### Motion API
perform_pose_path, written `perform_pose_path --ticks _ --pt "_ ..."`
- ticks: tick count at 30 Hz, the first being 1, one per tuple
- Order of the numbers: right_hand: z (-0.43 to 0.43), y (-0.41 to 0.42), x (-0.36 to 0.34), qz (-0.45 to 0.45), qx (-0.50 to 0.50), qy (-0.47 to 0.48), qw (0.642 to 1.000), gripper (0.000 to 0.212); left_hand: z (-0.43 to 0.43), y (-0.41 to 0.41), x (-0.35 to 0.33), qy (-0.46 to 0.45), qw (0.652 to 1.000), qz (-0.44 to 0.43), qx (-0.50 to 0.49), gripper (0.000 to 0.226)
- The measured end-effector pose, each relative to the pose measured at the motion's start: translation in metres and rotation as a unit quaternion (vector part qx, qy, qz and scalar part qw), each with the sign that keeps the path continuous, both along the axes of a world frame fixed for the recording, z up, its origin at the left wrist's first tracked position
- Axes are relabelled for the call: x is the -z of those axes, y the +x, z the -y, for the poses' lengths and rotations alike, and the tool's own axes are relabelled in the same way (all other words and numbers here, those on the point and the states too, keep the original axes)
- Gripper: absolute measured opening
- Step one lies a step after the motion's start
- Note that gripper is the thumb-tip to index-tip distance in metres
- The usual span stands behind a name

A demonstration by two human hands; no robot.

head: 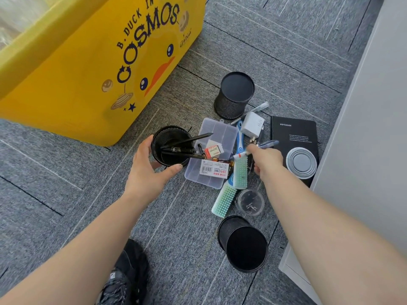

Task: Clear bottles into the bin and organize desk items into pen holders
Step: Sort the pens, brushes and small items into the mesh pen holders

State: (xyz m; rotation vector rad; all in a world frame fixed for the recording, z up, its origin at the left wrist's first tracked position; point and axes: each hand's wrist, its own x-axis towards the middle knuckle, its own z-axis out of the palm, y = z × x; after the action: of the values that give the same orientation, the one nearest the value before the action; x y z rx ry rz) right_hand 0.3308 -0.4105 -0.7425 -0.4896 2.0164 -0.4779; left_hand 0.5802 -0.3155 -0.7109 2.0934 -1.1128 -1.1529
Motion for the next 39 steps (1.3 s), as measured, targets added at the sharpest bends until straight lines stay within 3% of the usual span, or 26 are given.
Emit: perform_pose_path --ticks 2,11,16,19,22,26,31,35,39 --pt "0.0 -0.003 0.002 0.01 0.008 -0.006 1.0 0.027 0.0 0.0 -0.001 0.001 1.0 0.003 0.0 0.092" --pt "-0.012 -0.004 0.007 0.055 0.059 -0.087 0.993 0.026 0.0 -0.003 -0.006 0.0 1.0 -0.008 -0.006 0.091" --pt "-0.009 -0.01 0.002 0.088 0.086 -0.114 0.986 0.054 0.0 -0.003 -0.006 0.002 1.0 -0.01 -0.009 0.091" --pt "-0.006 -0.016 -0.004 0.115 0.084 -0.155 0.978 0.014 0.0 -0.004 -0.008 0.001 1.0 -0.013 -0.01 0.091" --pt "-0.003 -0.02 -0.003 0.123 0.06 -0.171 0.976 0.007 0.001 -0.005 -0.008 0.002 1.0 -0.016 -0.013 0.091" --pt "-0.003 -0.02 0.001 0.044 -0.035 -0.17 0.984 0.021 0.001 -0.005 -0.009 0.002 1.0 -0.019 -0.013 0.091" --pt "-0.001 -0.012 0.009 -0.04 -0.082 -0.169 0.981 0.042 0.0 -0.005 -0.008 0.005 1.0 -0.023 -0.018 0.091" --pt "0.0 -0.016 0.011 -0.192 -0.153 -0.068 0.967 0.044 0.0 -0.004 -0.006 0.0 0.999 -0.029 -0.018 0.092" --pt "0.0 -0.016 0.012 -0.269 -0.21 -0.004 0.94 0.039 0.0 -0.004 -0.005 0.001 0.999 -0.028 -0.021 0.091"
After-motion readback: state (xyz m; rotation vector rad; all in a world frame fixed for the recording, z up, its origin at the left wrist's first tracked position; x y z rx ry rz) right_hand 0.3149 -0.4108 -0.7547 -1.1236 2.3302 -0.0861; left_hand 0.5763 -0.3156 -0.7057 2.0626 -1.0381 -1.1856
